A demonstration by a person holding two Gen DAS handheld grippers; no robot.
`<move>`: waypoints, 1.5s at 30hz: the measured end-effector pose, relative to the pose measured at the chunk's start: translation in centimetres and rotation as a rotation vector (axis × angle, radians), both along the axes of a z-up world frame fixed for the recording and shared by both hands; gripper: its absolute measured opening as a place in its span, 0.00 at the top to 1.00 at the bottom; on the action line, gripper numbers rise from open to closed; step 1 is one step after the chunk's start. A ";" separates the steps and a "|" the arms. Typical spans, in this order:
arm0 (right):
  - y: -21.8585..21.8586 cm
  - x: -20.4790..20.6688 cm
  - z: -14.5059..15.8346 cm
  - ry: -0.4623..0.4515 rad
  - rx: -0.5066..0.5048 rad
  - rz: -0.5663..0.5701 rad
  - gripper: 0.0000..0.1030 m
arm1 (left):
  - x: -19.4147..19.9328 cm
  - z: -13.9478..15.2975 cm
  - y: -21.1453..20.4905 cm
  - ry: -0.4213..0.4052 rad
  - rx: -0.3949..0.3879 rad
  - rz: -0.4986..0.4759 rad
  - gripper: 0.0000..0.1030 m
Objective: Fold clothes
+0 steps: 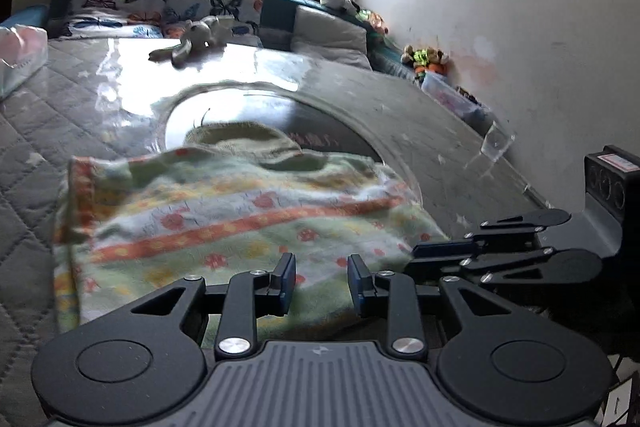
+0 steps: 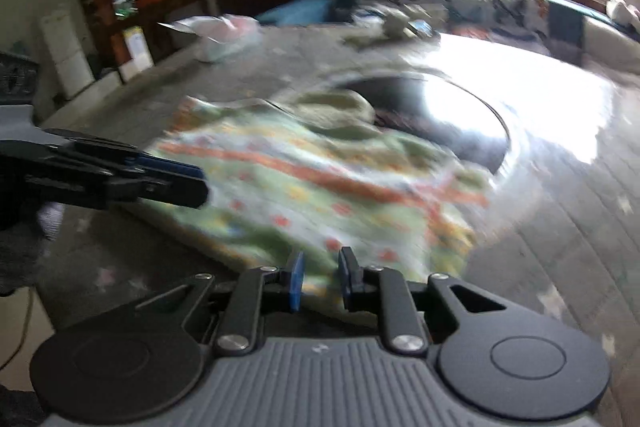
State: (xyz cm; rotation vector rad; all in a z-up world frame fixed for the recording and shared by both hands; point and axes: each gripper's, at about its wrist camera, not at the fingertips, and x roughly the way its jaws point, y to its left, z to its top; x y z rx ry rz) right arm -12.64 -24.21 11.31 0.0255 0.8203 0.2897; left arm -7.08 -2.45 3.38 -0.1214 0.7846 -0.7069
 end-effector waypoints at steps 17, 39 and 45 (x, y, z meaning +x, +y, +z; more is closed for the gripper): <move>-0.9 3.1 -0.1 -0.035 -0.031 -0.011 0.79 | 2.4 0.7 1.7 -0.007 0.014 0.089 0.63; -2.7 10.4 -0.8 -0.041 -0.043 -0.122 0.81 | 8.8 0.1 7.0 -0.007 0.028 0.290 0.65; -2.8 10.5 -0.7 -0.031 -0.048 -0.137 0.81 | 8.9 0.0 7.0 0.002 0.033 0.293 0.64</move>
